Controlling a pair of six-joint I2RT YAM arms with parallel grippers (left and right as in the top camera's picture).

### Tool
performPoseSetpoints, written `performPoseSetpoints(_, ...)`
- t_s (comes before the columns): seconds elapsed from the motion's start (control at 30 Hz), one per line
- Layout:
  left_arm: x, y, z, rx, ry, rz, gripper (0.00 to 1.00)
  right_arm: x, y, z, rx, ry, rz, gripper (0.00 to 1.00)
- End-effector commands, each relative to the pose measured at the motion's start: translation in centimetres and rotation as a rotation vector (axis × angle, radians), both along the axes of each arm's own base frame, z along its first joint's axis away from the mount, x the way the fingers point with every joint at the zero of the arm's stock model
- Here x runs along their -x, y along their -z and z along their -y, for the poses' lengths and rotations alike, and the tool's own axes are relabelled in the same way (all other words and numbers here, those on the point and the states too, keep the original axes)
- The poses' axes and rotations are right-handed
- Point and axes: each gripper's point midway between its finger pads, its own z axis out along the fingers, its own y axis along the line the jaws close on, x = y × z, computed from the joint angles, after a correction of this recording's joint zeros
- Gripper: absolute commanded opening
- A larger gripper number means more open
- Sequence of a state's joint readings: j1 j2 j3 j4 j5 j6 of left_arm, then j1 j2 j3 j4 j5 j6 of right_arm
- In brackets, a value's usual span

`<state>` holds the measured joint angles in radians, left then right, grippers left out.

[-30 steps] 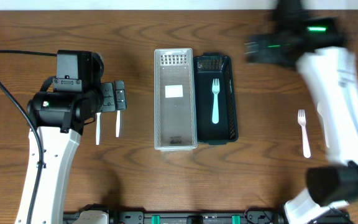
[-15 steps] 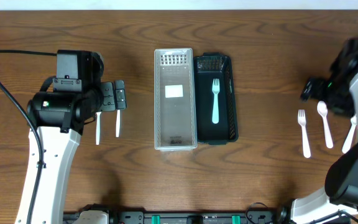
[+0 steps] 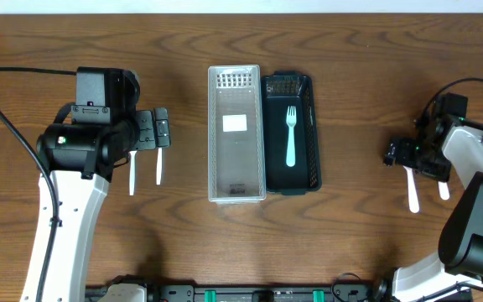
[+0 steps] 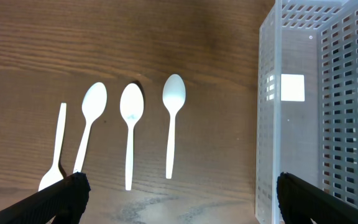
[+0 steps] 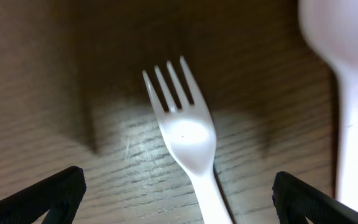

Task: Pack container
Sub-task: 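Lower the right gripper onto the second white fork and grasp it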

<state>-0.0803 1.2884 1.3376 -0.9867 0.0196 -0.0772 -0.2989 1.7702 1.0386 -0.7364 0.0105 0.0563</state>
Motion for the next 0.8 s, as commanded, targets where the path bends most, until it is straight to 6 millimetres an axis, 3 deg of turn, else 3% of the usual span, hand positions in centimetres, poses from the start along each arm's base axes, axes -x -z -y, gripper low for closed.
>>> performPoseSetpoints(0.0,-0.2,-0.6,-0.1,-0.007,0.007,0.016,0.98,0.7,0.7,-0.3,-0.011,-0.019,-0.015,0.99)
performPoseSetpoints(0.23,-0.2,-0.6,-0.1,-0.007,0.007,0.017,0.98,1.1,0.9,-0.4,-0.017,0.017,-0.022,0.91)
performPoseSetpoints(0.6,-0.2,-0.6,-0.1,-0.007,0.007,0.016,0.98,2.8,2.6,-1.0,-0.028,0.045,-0.053,0.93)
performPoseSetpoints(0.77,-0.2,-0.6,-0.1,-0.007,0.007,0.017,0.98,2.7,2.7,-0.9,-0.025,0.045,-0.042,0.86)
